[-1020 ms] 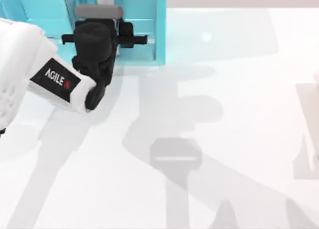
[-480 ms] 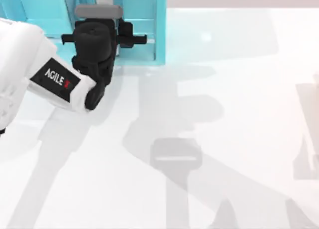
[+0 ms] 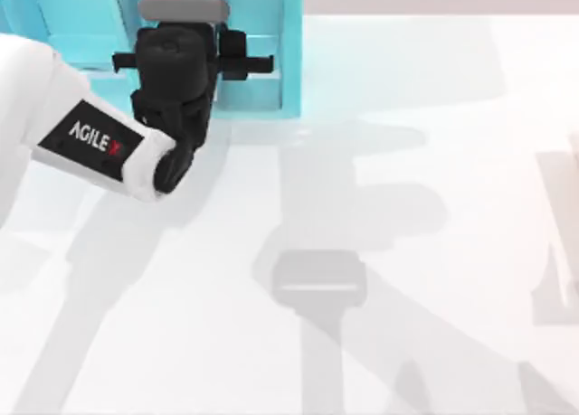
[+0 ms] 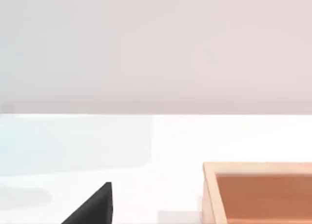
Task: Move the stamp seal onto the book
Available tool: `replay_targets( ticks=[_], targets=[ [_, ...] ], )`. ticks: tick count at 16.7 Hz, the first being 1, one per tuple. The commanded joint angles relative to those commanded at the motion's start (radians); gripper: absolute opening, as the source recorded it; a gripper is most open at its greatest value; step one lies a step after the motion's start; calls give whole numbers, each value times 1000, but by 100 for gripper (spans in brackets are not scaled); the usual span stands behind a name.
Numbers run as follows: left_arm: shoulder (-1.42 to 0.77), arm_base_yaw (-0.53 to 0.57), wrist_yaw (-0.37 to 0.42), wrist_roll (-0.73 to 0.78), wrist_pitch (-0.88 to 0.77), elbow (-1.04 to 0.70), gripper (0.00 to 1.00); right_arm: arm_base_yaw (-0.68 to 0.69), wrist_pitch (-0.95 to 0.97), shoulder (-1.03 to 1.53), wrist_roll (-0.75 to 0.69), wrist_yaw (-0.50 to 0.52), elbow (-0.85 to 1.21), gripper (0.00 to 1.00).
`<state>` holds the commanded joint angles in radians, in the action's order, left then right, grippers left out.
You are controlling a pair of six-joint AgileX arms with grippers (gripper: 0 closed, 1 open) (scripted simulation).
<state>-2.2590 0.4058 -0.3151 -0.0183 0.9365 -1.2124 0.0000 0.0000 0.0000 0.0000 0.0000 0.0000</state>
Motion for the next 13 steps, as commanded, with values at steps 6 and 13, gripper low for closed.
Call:
replay_targets(
  ticks=[6,13],
  targets=[
    [422,95,-93,-10,-237,177,0,0,0,0,0,0,0,100],
    [895,199,-219,-22,-507,373,0,0,0,0,0,0,0,100]
  ],
)
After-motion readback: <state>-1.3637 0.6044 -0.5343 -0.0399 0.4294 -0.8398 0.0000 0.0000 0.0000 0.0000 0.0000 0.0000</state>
